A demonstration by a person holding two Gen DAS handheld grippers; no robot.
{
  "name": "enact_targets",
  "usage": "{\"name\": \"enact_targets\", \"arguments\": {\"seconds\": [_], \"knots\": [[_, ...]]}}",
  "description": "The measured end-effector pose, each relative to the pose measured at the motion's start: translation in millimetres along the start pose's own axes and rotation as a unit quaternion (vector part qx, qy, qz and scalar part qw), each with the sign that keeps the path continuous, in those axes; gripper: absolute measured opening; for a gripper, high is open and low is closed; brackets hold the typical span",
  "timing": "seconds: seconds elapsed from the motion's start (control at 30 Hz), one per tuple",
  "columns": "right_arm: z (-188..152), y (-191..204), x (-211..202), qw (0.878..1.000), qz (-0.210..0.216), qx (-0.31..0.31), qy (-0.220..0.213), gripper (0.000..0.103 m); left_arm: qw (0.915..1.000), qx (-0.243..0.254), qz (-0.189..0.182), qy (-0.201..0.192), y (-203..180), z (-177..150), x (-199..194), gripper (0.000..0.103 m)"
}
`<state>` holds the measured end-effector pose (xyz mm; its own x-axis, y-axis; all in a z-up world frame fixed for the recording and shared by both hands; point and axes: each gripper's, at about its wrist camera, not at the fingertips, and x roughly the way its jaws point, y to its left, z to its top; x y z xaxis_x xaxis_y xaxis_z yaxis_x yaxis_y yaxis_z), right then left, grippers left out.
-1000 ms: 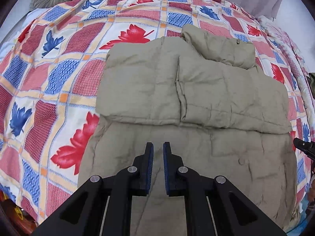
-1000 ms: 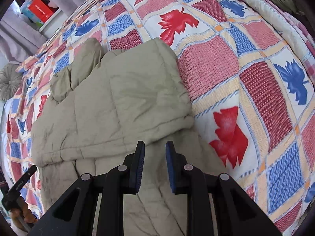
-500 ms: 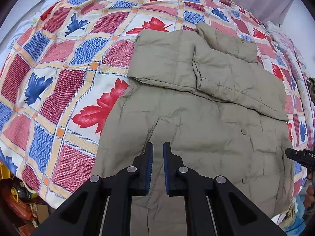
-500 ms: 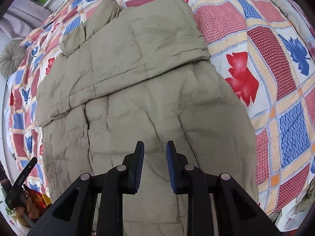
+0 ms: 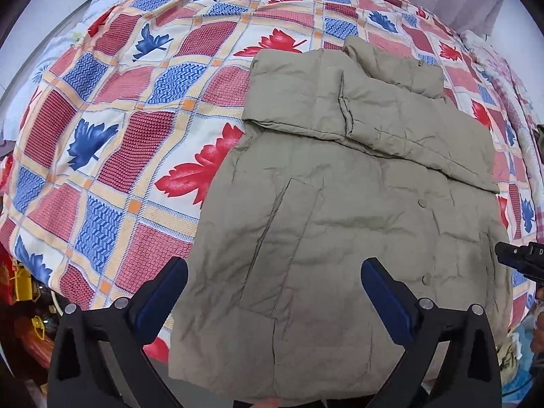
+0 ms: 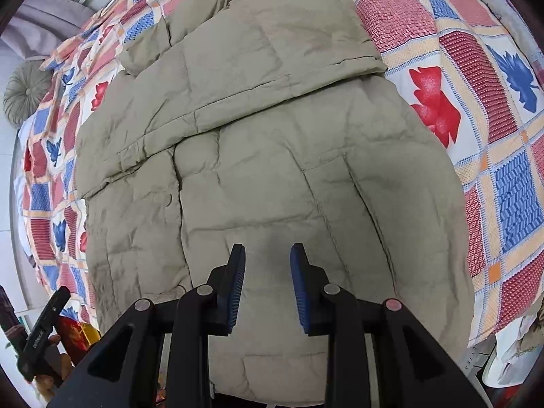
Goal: Fold large clothes
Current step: 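Open both tools and lift them off the folded jacket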
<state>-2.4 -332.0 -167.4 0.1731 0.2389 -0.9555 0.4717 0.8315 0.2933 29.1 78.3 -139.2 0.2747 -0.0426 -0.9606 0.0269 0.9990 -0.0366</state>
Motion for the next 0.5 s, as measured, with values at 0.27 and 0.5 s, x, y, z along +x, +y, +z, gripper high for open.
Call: {"name": "enact_targets", "arguments": {"seconds": [0.27,0.5], "knots": [[-16.5,-3.7,-15.8,0.999,0.035,0.025,-0.006,0.057,0.9998,0.000,0.013,0.013,19.3,-14.0,-12.8,0.102],[-30.7,-22.6,-45.5,0.995,0.067,0.067,-0.037,0.075,0.9987,0.000,0.015,0.049,40.8,-26.4,-11.5,0.102]]}}
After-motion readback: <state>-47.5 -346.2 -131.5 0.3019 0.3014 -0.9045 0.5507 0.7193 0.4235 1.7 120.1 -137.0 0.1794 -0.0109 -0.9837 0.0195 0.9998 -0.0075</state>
